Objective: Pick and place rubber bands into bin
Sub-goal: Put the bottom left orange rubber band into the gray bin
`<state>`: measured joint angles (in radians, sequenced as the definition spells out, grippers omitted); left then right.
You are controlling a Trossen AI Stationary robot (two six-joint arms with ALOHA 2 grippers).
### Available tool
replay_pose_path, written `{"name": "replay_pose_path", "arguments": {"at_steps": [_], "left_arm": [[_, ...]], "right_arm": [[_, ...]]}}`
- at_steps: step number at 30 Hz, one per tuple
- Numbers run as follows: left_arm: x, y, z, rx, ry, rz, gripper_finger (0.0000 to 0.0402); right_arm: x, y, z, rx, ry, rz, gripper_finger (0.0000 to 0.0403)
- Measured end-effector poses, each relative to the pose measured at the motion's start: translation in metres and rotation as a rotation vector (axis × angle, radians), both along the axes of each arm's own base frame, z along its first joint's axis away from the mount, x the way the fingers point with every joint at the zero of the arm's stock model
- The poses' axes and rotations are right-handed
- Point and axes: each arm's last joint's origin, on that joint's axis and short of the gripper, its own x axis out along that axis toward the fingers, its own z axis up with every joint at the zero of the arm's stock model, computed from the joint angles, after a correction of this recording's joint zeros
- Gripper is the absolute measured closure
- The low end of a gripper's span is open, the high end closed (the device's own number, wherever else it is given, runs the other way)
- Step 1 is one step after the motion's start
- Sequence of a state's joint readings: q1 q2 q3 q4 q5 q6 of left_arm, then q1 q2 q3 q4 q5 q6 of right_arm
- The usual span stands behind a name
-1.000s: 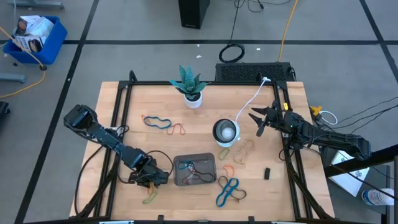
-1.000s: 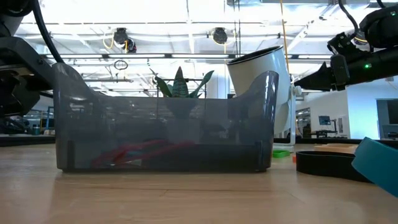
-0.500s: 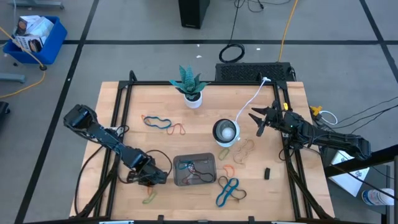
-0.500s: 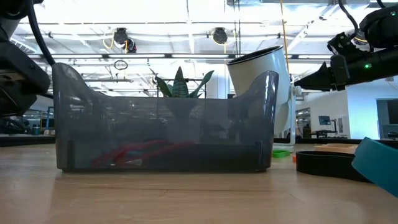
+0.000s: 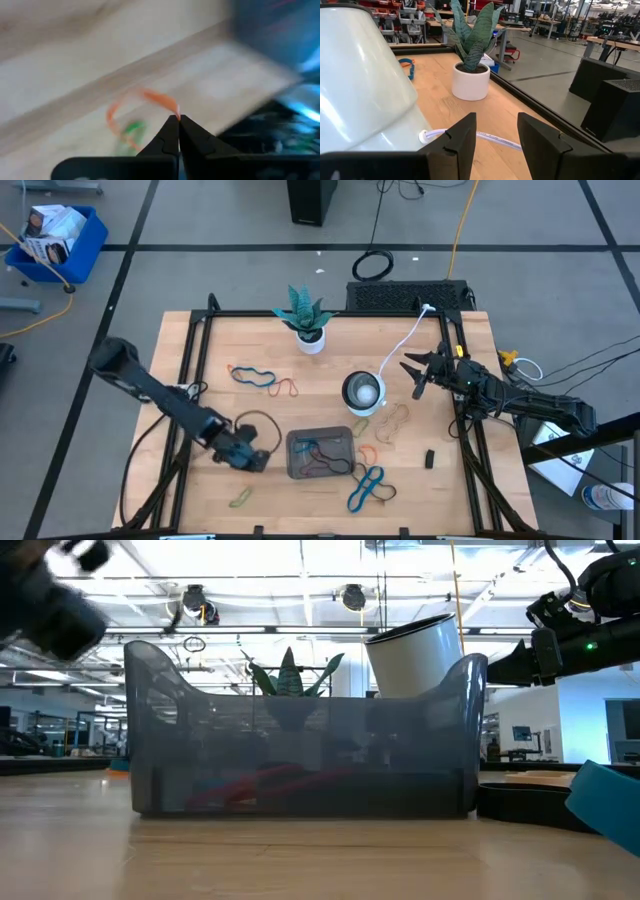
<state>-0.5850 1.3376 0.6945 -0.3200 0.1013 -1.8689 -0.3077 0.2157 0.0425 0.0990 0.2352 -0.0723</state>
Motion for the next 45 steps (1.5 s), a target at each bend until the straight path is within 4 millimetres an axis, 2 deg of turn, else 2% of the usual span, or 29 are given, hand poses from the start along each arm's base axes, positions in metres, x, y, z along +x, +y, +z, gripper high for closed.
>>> {"name": "replay_pose_path", "arguments": {"at_steps": [4, 10, 12, 15, 18, 21, 27, 32, 36, 40, 45], "left_arm": [[-0.008, 0.014, 0.042, 0.14, -0.354, 0.067, 0.0398], [-0.024, 0.039, 0.112, 0.541, -0.948, 0.142, 0.0398], [-0.028, 0.046, 0.132, 0.671, -1.095, 0.136, 0.0399], [-0.029, 0.053, 0.151, 0.875, -1.247, 0.081, 0.0399], [-0.024, 0.057, 0.161, 1.027, -1.287, -0.028, 0.0399], [-0.012, 0.062, 0.171, 1.117, -1.243, -0.114, 0.04], [0.025, 0.071, 0.199, 1.141, -1.056, -0.336, 0.04], [0.065, 0.076, 0.207, 1.068, -0.871, -0.504, 0.0401], [0.098, 0.072, 0.198, 1.022, -0.795, -0.689, 0.0401], [0.124, 0.065, 0.17, 0.928, -0.73, -0.858, 0.04], [0.147, 0.058, 0.128, 0.814, -0.618, -0.973, 0.0397]], "right_arm": [[0.0, 0.0, 0.0, 0.0, 0.0, 0.0, 0.0261], [0.0, 0.0, 0.0, 0.0, 0.0, 0.0, 0.0261], [0.0, 0.0, 0.0, 0.0, -0.001, 0.0, 0.0261], [0.0, 0.0, 0.0, 0.006, -0.005, -0.001, 0.0261], [0.0, 0.0, 0.0, 0.004, -0.005, -0.003, 0.0261], [0.0, 0.0, 0.0, 0.005, -0.006, -0.004, 0.0261], [0.0, 0.0, 0.0, 0.005, -0.007, -0.001, 0.0261], [0.0, 0.0, 0.0, 0.005, -0.007, -0.001, 0.0261], [0.0, 0.0, 0.0, 0.006, -0.007, -0.001, 0.0261], [0.0, 0.0, 0.0, 0.006, -0.007, -0.001, 0.0261], [0.0, 0.0, 0.0, 0.006, -0.006, -0.001, 0.0261]]}}
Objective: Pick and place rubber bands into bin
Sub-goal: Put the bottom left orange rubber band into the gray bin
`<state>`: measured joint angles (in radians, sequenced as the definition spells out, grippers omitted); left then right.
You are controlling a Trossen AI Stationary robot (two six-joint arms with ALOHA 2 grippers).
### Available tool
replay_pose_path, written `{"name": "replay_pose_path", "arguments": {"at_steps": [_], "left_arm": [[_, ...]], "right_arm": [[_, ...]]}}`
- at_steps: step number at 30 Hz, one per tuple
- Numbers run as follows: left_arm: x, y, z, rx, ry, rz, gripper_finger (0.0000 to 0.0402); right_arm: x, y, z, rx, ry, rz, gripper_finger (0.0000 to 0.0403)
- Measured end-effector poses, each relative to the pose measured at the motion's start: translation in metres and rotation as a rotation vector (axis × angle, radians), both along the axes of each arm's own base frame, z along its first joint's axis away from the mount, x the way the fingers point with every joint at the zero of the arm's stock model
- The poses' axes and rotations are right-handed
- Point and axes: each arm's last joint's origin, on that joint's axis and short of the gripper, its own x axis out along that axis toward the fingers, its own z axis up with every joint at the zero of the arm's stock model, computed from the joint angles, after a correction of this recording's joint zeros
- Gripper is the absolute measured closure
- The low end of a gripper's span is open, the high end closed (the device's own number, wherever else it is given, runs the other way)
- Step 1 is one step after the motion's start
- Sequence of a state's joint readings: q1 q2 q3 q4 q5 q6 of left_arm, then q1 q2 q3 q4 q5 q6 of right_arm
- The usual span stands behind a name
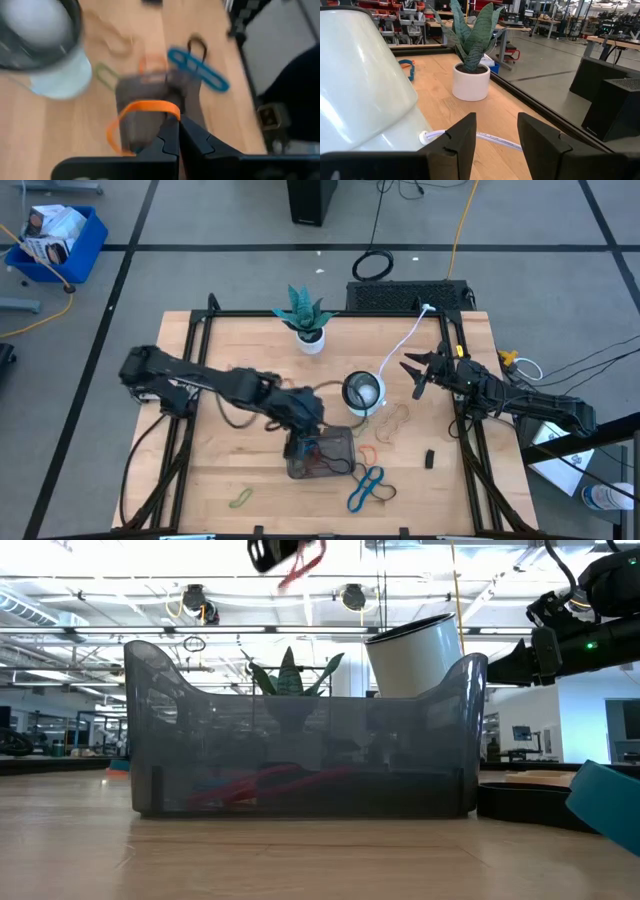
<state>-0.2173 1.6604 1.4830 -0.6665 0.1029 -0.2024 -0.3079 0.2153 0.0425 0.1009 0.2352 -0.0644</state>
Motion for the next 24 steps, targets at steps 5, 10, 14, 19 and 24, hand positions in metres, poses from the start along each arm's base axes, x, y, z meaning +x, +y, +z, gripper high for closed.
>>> {"name": "replay_pose_path", "arguments": {"at_steps": [5, 10, 14, 19, 24], "left_arm": [[0.016, -0.001, -0.04, 0.022, 0.157, 0.001, 0.0397], [0.029, -0.003, -0.068, -0.039, 0.238, -0.03, 0.0392], [0.034, -0.004, -0.079, -0.051, 0.255, -0.084, 0.0393], [0.036, -0.001, -0.084, -0.052, 0.269, -0.101, 0.0392], [0.036, 0.001, -0.084, -0.028, 0.257, -0.139, 0.039]], "right_arm": [[0.0, 0.0, 0.0, 0.0, 0.0, 0.0, 0.0261], [0.0, 0.0, 0.0, 0.0, 0.001, 0.001, 0.0261], [0.0, 0.0, 0.0, 0.0, 0.001, 0.0, 0.0261], [0.0, 0.0, 0.0, 0.001, 0.001, 0.001, 0.0261], [0.0, 0.0, 0.0, 0.001, 0.002, 0.001, 0.0261]]}}
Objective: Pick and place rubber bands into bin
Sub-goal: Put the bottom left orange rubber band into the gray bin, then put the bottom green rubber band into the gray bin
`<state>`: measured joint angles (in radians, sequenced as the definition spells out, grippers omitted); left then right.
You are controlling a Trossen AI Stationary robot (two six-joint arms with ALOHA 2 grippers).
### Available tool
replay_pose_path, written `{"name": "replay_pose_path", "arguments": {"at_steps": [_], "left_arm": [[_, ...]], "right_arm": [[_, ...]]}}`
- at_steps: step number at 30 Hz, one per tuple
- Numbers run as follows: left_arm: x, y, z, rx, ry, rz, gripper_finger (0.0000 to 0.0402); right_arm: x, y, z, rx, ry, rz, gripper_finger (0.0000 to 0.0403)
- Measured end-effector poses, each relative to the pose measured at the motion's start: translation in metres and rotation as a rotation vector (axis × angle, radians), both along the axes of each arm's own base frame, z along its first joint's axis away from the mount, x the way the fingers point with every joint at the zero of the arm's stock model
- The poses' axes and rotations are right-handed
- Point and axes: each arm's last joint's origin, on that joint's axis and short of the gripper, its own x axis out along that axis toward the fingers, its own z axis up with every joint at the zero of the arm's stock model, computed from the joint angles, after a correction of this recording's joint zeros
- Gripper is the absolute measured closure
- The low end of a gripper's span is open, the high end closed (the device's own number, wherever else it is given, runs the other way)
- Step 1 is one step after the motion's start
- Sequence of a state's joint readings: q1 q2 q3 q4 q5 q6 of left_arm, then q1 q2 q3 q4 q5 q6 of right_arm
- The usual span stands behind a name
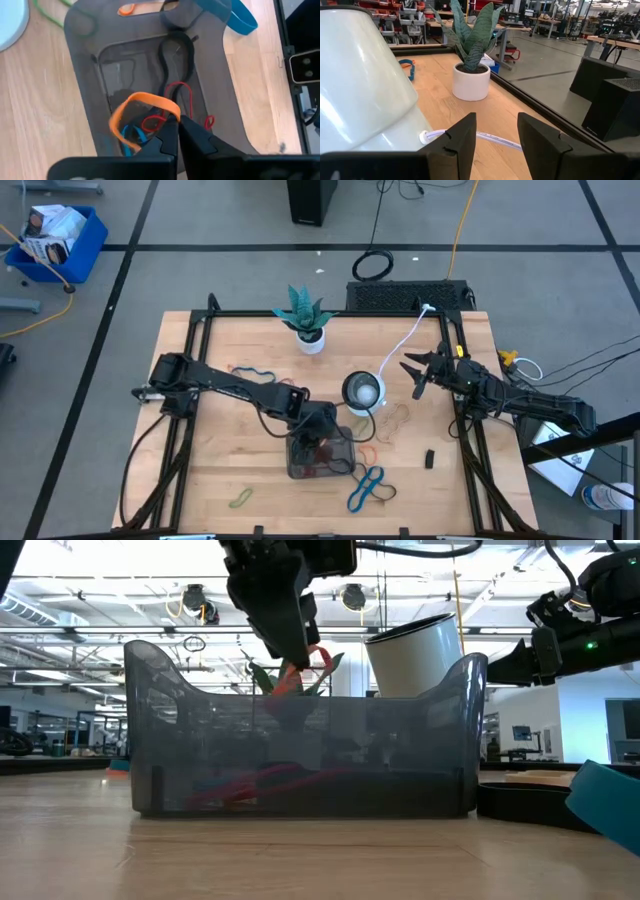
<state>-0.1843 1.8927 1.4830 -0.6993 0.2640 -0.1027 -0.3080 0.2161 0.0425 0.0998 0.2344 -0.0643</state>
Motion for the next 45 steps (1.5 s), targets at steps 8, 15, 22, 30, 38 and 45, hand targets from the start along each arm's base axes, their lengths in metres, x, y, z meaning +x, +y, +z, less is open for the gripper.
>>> {"name": "replay_pose_path", "arguments": {"at_steps": [8, 15, 22, 30, 38, 45], "left_arm": [[-0.004, -0.005, -0.004, -0.01, 0.007, -0.087, 0.0383], [-0.012, -0.007, -0.02, -0.012, 0.066, -0.075, 0.0394], [-0.01, -0.004, -0.023, 0.053, 0.061, 0.051, 0.0353], [-0.007, -0.002, -0.019, 0.099, 0.007, 0.098, 0.0349], [-0.006, -0.002, -0.018, 0.102, -0.011, 0.085, 0.0338], [-0.01, 0.0, 0.022, 0.086, -0.122, 0.072, 0.033]], "right_arm": [[0.0, 0.0, -0.001, 0.003, 0.008, 0.0, 0.0261], [0.0, 0.0, -0.001, 0.003, 0.008, 0.0, 0.0261], [0.0, 0.0, -0.001, 0.003, 0.007, 0.001, 0.0261], [0.0, 0.0, -0.001, 0.003, 0.007, 0.001, 0.0261], [0.0, 0.0, -0.001, 0.003, 0.007, 0.001, 0.0261], [0.0, 0.0, -0.001, 0.003, 0.007, 0.001, 0.0261]]}}
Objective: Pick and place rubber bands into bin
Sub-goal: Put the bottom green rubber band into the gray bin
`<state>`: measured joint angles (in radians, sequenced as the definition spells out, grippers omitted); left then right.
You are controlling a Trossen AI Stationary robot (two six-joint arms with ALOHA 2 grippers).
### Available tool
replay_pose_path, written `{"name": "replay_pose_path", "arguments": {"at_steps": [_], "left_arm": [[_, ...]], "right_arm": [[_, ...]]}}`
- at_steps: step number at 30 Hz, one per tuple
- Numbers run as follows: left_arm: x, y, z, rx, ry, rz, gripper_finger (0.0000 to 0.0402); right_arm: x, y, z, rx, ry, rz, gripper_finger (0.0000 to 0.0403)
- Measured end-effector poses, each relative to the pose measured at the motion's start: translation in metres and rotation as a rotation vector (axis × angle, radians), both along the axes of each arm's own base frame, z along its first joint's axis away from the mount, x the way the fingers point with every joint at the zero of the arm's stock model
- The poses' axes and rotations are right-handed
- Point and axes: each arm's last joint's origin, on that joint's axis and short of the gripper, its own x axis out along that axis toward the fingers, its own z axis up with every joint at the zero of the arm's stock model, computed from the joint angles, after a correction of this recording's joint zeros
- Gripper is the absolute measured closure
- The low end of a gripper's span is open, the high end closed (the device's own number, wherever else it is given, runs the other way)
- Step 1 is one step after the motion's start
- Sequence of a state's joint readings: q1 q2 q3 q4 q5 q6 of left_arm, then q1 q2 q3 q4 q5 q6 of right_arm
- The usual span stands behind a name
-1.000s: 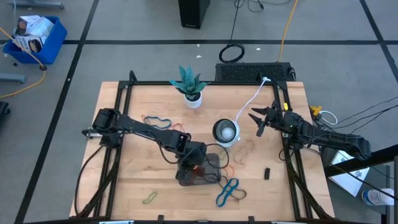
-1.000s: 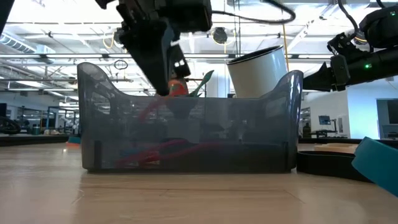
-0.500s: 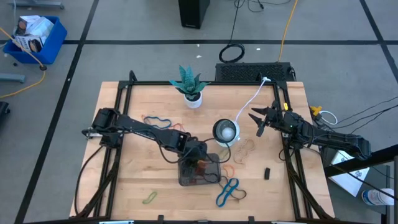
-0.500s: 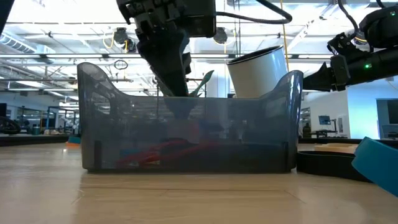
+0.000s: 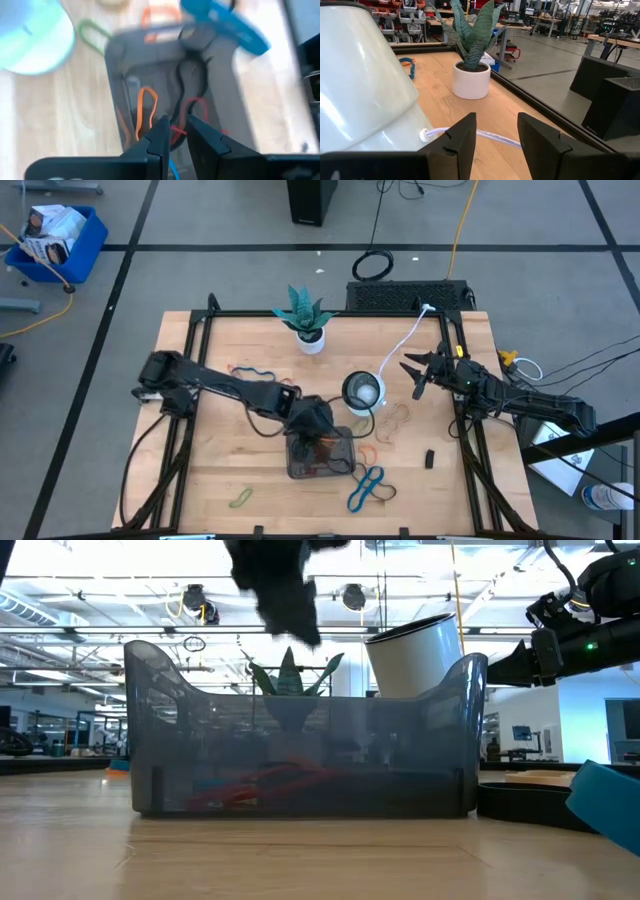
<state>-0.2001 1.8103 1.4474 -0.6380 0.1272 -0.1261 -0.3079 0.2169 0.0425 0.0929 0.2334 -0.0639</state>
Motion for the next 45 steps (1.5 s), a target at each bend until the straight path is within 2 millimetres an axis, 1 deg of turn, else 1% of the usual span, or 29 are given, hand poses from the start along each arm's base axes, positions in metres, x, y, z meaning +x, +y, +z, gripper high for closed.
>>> {"name": "replay_pose_path", "arguments": {"at_steps": [3, 6, 8, 10, 14, 17, 20, 23, 26, 29, 31, 34, 39, 42, 45], "left_arm": [[-0.013, 0.006, 0.031, -0.008, -0.086, -0.005, 0.033], [-0.031, 0.01, 0.064, -0.024, -0.178, -0.003, 0.033], [-0.046, 0.009, 0.085, -0.042, -0.234, -0.011, 0.033], [-0.062, 0.006, 0.101, -0.065, -0.274, -0.04, 0.033], [-0.089, -0.005, 0.122, -0.129, -0.294, -0.102, 0.033], [-0.105, -0.015, 0.129, -0.212, -0.254, -0.125, 0.033], [-0.116, -0.029, 0.129, -0.254, -0.195, -0.122, 0.0329], [-0.126, -0.044, 0.125, -0.248, -0.123, -0.099, 0.0329], [-0.134, -0.057, 0.114, -0.212, -0.021, -0.046, 0.0329], [-0.141, -0.069, 0.102, -0.166, 0.1, 0.077, 0.0322], [-0.146, -0.076, 0.094, -0.146, 0.167, 0.153, 0.0305], [-0.148, -0.088, 0.082, -0.107, 0.238, 0.233, 0.0265], [-0.147, -0.111, 0.064, -0.085, 0.296, 0.276, 0.0199], [-0.148, -0.127, 0.051, -0.079, 0.328, 0.336, 0.0175], [-0.151, -0.141, 0.04, -0.056, 0.359, 0.34, 0.0163]], "right_arm": [[0.0, 0.0, 0.0, 0.0, 0.0, 0.0, 0.0261], [0.0, 0.0, 0.0, 0.0, 0.0, 0.0, 0.0261], [0.0, 0.0, 0.0, 0.0, 0.0, 0.0, 0.0261], [0.0, 0.0, 0.0, 0.0, 0.0, 0.0, 0.0261], [0.0, 0.0, 0.0, 0.0, 0.0, 0.0, 0.0261], [0.0, 0.0, 0.0, 0.0, 0.0, 0.0, 0.0261], [0.0, 0.0, 0.0, 0.0, 0.0, 0.0, 0.0261], [0.0, 0.0, 0.0, 0.0, 0.0, 0.0, 0.0261], [0.0, 0.0, 0.0, 0.012, -0.007, -0.002, 0.0261], [0.0, 0.0, 0.0, 0.026, -0.013, -0.004, 0.0261], [0.0, 0.0, 0.0, 0.026, -0.012, -0.003, 0.0261], [0.0, 0.0, 0.0, 0.026, -0.012, -0.004, 0.0261], [0.0, 0.0, 0.0, 0.027, -0.012, -0.004, 0.0261], [0.0, 0.0, 0.0, 0.027, -0.012, -0.004, 0.0261], [0.0, 0.0, 0.0, 0.028, -0.012, -0.004, 0.0261]]}}
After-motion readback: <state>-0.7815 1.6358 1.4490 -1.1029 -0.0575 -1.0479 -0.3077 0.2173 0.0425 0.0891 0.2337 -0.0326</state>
